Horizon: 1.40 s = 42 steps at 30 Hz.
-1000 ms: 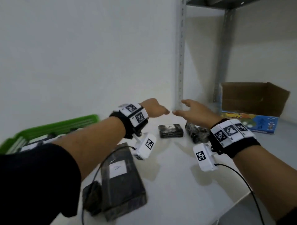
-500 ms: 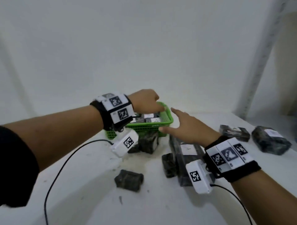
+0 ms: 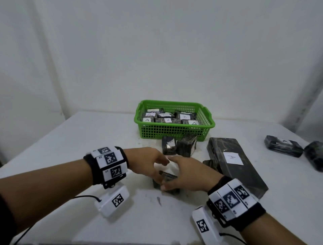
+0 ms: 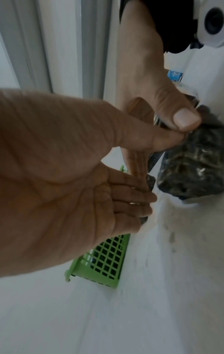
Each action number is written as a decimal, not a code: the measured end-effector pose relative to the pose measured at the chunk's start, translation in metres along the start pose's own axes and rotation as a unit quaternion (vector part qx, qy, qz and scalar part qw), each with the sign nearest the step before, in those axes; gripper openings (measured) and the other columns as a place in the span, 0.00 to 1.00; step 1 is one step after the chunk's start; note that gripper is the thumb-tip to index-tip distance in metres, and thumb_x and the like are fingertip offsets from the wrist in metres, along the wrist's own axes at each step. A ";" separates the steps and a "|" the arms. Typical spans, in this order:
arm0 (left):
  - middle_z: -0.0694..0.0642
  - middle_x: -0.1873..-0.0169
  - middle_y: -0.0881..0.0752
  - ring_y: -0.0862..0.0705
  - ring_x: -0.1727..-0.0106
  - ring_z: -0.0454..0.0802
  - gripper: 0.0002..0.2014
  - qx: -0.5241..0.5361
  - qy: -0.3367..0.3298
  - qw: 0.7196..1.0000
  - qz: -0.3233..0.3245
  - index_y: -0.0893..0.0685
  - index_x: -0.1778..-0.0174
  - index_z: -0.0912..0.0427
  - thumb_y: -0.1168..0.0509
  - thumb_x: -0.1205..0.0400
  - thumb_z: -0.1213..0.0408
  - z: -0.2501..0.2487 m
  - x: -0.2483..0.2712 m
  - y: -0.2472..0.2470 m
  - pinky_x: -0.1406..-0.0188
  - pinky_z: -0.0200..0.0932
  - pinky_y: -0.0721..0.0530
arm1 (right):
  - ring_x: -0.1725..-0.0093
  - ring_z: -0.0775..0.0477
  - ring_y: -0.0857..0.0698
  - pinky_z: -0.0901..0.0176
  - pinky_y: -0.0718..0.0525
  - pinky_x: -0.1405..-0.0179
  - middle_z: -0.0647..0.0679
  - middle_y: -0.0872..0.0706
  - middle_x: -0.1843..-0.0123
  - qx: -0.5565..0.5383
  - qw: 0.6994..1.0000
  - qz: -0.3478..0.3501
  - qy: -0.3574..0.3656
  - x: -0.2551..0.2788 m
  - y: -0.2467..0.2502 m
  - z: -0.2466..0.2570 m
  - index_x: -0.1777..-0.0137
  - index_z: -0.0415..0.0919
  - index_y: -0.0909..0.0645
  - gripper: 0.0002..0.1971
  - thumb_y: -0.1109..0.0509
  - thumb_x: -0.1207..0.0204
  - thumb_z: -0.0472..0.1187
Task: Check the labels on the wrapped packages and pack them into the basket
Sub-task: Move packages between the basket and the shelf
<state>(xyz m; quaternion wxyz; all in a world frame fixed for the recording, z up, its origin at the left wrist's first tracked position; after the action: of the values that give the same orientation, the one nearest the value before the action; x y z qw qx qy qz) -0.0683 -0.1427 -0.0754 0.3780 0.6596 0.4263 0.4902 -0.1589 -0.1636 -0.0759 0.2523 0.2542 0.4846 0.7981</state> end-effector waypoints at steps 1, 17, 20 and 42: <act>0.46 0.27 0.18 0.19 0.29 0.47 0.36 0.005 -0.001 1.000 0.003 0.23 0.22 0.50 0.24 0.26 0.43 0.000 0.000 -0.005 0.32 0.41 0.22 | 0.28 0.49 0.17 0.57 0.19 0.33 0.54 0.16 0.25 0.011 1.000 0.008 -0.002 0.000 -0.006 -0.001 0.17 0.55 0.27 0.45 0.14 0.35 0.61; 0.53 0.53 0.06 0.09 0.54 0.46 0.10 0.359 -0.033 0.915 -0.180 0.08 0.47 0.53 0.21 0.23 0.61 0.043 0.010 0.041 0.48 0.36 0.14 | 0.46 0.52 0.07 0.58 0.09 0.42 0.53 0.05 0.45 -0.254 0.958 -0.134 0.028 -0.018 0.054 -0.028 0.37 0.48 0.12 0.20 0.14 0.28 0.44; 0.59 0.46 0.08 0.08 0.46 0.54 0.11 0.465 -0.044 0.858 -0.212 0.09 0.43 0.60 0.24 0.21 0.64 0.048 0.007 0.047 0.42 0.44 0.11 | 0.46 0.48 0.05 0.56 0.07 0.44 0.48 0.04 0.46 -0.382 0.907 -0.170 0.049 -0.032 0.060 -0.030 0.39 0.41 0.11 0.18 0.14 0.28 0.38; 0.69 0.46 0.09 0.08 0.46 0.64 0.14 0.606 -0.059 0.732 -0.308 0.13 0.39 0.71 0.27 0.20 0.72 0.089 -0.023 0.048 0.43 0.51 0.09 | 0.45 0.39 0.05 0.49 0.07 0.44 0.41 0.04 0.48 -0.503 0.838 -0.196 0.079 -0.089 0.056 -0.045 0.42 0.35 0.10 0.17 0.15 0.30 0.36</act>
<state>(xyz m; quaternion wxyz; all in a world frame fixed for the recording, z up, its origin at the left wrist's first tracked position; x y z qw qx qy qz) 0.0236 -0.1884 -0.0595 0.0532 0.6095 0.7891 -0.0550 -0.1311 -0.2732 -0.0575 0.4572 -0.0720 0.0742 0.8834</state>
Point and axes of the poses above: each hand's wrist, its own x-axis away from the middle knuckle, its own y-axis out of the back of the hand, z = x × y, the point moved 10 cm from there along -x, towards the middle knuckle
